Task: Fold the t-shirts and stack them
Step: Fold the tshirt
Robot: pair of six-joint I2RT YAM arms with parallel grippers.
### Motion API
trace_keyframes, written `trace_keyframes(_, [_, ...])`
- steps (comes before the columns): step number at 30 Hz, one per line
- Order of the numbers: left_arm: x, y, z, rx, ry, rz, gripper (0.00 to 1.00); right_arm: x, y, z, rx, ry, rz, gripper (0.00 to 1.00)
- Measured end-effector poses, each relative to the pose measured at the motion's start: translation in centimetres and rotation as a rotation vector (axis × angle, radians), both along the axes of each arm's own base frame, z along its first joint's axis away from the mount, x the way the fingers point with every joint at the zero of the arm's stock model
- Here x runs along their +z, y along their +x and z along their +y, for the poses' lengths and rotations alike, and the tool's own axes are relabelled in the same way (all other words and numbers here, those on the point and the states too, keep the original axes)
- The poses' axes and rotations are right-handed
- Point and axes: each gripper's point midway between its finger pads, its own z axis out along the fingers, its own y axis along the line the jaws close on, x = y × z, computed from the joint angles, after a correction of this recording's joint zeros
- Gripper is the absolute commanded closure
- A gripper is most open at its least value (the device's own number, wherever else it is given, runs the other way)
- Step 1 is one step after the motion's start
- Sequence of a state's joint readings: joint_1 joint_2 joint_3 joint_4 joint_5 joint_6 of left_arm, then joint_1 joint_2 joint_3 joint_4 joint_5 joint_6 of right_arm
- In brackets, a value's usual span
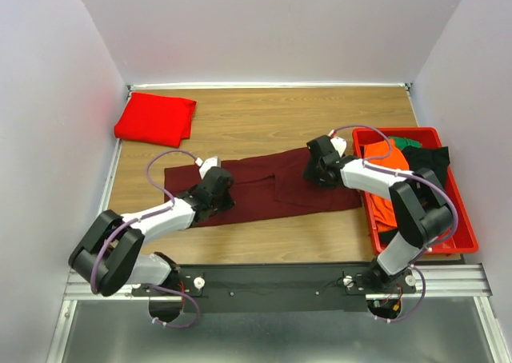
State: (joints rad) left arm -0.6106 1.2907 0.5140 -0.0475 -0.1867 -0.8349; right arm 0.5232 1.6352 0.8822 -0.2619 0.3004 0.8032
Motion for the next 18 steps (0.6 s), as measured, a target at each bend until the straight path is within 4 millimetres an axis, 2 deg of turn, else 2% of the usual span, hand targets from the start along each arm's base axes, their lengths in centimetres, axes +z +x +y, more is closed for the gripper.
trace_keyframes(4, [-1.1, -0.6, -0.5, -0.03, 0.026, 0.026, 0.88, 0.1, 2.3, 0.2, 0.004, 0.011, 0.0, 0.39])
trace_keyframes(8, [-1.1, -0.5, -1.8, -0.069, 0.032, 0.02, 0.96, 0.1, 4.5, 0.6, 0.013, 0.02, -0.005, 0.39])
trace_keyframes(11, [-1.1, -1.0, -3.1, -0.11, 0.031, 0.019, 0.97, 0.2, 6.0, 0.9, 0.024, 0.019, -0.01, 0.39])
trace_keyframes(18, [-1.1, -3.1, -7.7, -0.219, 0.006, 0.026, 0.97, 0.3, 8.6, 1.7, 0.071, -0.004, -0.028, 0.38])
